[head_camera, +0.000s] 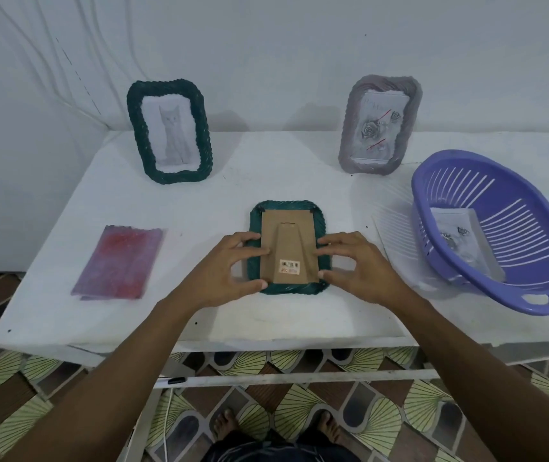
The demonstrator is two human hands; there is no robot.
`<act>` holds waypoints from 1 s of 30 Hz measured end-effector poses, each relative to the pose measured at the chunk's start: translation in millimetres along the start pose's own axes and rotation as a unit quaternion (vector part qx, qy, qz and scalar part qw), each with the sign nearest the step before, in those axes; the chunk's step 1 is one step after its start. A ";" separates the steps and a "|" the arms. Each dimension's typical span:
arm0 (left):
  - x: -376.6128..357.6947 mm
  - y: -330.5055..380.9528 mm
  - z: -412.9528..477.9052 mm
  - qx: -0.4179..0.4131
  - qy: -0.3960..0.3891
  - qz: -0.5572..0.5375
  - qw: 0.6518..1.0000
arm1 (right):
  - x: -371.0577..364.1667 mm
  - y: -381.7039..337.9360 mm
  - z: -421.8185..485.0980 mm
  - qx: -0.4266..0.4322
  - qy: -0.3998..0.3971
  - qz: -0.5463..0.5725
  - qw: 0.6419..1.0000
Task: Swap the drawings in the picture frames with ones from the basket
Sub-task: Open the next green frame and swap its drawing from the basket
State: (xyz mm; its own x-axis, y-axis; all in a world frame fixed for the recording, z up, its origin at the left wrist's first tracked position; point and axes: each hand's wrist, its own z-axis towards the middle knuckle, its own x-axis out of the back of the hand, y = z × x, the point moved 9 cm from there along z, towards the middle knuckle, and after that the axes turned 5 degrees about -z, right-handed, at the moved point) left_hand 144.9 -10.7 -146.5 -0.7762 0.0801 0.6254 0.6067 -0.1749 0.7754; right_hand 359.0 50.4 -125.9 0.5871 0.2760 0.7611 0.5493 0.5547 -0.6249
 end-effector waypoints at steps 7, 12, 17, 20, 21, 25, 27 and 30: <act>1.6 -0.1 -4.5 0.007 0.018 0.015 1.000 | -4.8 -0.2 -7.4 0.003 -0.020 0.021 1.000; 0.0 4.6 -6.1 -0.006 0.037 0.033 0.999 | -6.0 -3.8 -7.4 0.028 0.002 -0.016 0.999; 0.1 6.3 -4.6 -0.025 0.059 0.055 0.996 | -8.2 -2.3 -5.1 0.029 0.038 -0.048 0.998; 3.6 2.6 -5.6 -0.015 0.063 0.058 0.996 | -11.9 -4.7 -0.3 0.020 0.043 -0.056 0.997; 6.5 0.5 -6.3 -0.010 0.064 0.059 0.996 | -13.8 -6.5 1.6 0.017 0.043 -0.058 0.997; 25.3 -9.1 -10.7 0.007 0.067 0.066 0.996 | -25.6 -20.6 12.2 0.021 0.049 -0.064 0.997; 34.9 -15.6 -13.1 0.015 0.065 0.072 0.995 | -32.7 -30.1 17.0 0.023 0.054 -0.071 0.996; 44.9 -20.0 -13.6 0.016 0.066 0.083 0.994 | -37.7 -36.4 22.0 0.013 0.063 -0.071 0.995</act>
State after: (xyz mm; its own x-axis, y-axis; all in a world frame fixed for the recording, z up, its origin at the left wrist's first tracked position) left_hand 95.6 -17.0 -135.1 -0.6793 -0.0766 0.7298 0.7319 -0.1426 0.6663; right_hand 303.7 37.1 -128.0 0.5756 0.0947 0.8122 0.6166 0.6021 -0.5072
